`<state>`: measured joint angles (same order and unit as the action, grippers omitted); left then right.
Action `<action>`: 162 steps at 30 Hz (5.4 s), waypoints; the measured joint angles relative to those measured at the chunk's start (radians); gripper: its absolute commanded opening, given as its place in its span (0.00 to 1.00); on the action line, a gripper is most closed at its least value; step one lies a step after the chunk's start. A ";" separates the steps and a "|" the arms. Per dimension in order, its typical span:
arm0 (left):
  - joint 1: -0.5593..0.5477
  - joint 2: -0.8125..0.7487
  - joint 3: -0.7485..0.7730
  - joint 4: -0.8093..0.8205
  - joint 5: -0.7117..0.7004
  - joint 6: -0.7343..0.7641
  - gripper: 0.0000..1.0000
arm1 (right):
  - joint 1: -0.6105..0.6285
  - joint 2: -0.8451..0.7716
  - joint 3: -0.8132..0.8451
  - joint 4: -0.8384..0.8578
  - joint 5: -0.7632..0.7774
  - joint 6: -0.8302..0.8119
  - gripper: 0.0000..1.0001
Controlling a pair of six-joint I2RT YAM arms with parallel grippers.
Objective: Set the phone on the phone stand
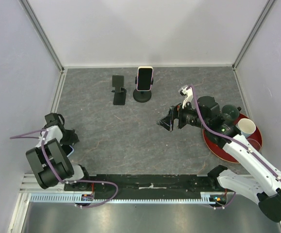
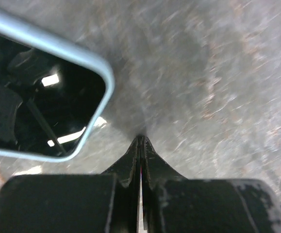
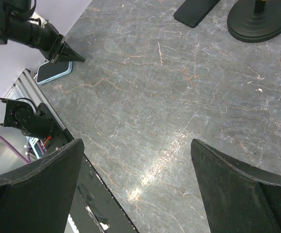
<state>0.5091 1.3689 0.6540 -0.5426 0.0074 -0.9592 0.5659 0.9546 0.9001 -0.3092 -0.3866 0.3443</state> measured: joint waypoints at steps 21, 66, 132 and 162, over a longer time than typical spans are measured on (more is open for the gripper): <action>0.441 -0.209 0.096 -0.256 -0.312 0.027 0.97 | 0.027 0.025 0.000 0.001 -0.022 0.000 0.98; 0.200 -0.168 -0.137 0.265 -0.082 -0.002 0.90 | 0.067 0.048 0.010 -0.008 -0.016 -0.024 0.98; -0.673 0.243 0.443 -0.177 0.027 0.957 1.00 | 0.067 0.111 0.015 0.044 0.022 0.027 0.98; -0.713 0.441 0.488 -0.217 -0.013 0.969 1.00 | 0.067 0.102 0.015 0.042 0.021 0.030 0.98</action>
<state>-0.2035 1.8103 1.1416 -0.7593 -0.0055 0.0093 0.6331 1.0565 0.9150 -0.2668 -0.3653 0.3740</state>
